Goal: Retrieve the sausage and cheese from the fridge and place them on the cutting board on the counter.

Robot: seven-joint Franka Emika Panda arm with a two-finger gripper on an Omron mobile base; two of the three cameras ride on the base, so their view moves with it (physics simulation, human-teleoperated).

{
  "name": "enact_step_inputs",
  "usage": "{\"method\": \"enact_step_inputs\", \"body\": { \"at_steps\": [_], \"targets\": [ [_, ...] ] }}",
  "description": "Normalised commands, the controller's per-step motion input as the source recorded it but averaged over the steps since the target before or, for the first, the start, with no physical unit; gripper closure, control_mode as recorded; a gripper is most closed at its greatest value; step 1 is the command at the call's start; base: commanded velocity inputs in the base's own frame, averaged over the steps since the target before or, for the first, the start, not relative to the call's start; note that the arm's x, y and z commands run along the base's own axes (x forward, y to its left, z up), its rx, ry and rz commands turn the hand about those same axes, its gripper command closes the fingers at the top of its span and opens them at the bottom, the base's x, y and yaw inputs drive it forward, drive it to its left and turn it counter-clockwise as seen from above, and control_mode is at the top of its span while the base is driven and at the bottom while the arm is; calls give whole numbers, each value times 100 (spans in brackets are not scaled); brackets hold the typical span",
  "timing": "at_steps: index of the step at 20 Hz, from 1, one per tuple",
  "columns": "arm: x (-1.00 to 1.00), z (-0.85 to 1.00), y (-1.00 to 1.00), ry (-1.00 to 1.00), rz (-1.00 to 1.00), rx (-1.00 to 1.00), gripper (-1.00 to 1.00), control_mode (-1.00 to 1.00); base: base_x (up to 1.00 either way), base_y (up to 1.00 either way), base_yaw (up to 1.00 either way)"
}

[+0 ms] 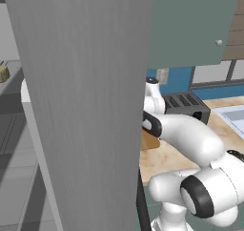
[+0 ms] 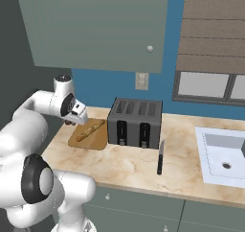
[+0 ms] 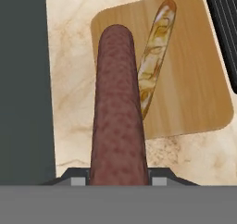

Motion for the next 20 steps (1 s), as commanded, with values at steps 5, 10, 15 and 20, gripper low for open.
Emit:
{"method": "enact_step_inputs", "body": {
  "at_steps": [5, 10, 15, 20],
  "targets": [
    [7, -30, 8, 0, 0, 0, 100, -100, 0, 0, 0],
    [48, -12, 12, 3, -8, 0, 100, -100, 0, 0, 0],
    [53, -31, 19, 17, -14, 0, 100, -100, 0, 0, 0],
    [47, -39, 7, 13, -19, 0, 100, -100, 0, 0, 0]
  ]
}}
